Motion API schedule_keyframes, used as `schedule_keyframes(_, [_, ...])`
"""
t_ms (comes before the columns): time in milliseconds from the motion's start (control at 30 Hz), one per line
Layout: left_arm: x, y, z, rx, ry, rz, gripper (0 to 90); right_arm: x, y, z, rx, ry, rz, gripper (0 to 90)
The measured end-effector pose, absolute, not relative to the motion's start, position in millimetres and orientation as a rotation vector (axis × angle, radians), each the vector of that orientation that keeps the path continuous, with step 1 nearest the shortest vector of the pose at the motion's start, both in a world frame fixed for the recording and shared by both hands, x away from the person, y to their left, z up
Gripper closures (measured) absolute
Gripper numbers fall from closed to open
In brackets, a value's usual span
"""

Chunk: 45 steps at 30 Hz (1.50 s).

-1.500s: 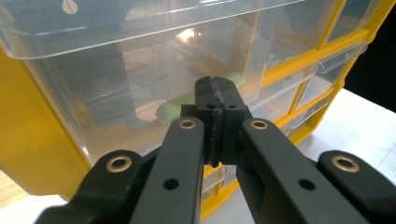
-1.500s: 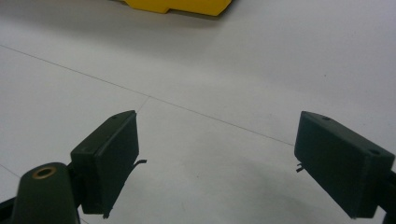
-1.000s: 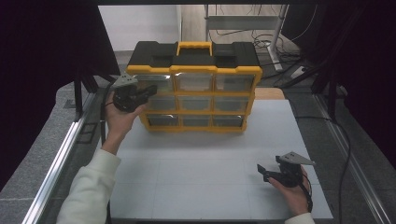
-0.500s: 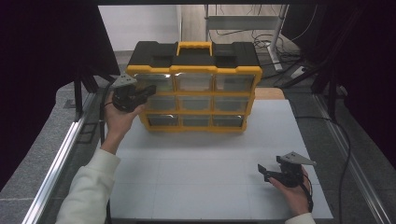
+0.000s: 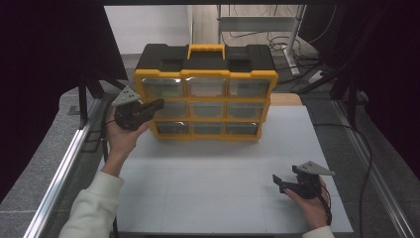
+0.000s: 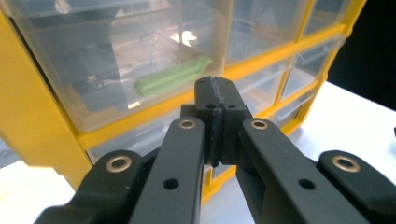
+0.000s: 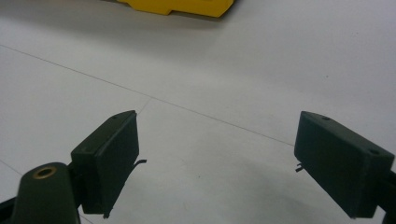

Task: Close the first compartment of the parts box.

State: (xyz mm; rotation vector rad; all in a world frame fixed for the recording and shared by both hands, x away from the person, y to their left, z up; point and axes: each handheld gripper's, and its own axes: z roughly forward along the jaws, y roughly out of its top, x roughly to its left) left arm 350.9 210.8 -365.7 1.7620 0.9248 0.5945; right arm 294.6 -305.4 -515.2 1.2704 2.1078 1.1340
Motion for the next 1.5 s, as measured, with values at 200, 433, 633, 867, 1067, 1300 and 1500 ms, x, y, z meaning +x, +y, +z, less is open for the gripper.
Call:
schedule_keyframes(200, [337.6,213.5,-368.6,1.773,0.898,0.598,89.1,295.3,-303.6,-515.6,1.268,2.110,1.121,14.0])
schedule_keyframes(433, [320.3,217.7,-378.9,1.789,0.900,0.585,89.1,294.8,-303.8,-515.9,1.272,2.105,1.121,14.0])
schedule_keyframes(633, [305.1,221.5,-390.5,1.805,0.910,0.573,89.0,294.6,-303.8,-515.9,1.273,2.109,1.118,14.0])
schedule_keyframes(867, [282.5,221.3,-413.2,1.840,0.924,0.532,88.0,294.3,-304.5,-516.1,1.283,2.105,1.128,13.9])
schedule_keyframes(1067, [268.0,222.8,-430.4,1.830,0.939,0.497,68.3,294.1,-303.7,-515.2,1.260,2.108,1.139,13.7])
schedule_keyframes(1300, [253.4,221.6,-452.9,1.854,0.981,0.504,33.9,294.1,-303.9,-514.2,1.237,2.109,1.150,13.5])
schedule_keyframes(1500, [239.3,228.6,-473.6,1.888,0.997,0.513,23.6,292.8,-306.2,-513.3,1.232,2.109,1.154,13.4])
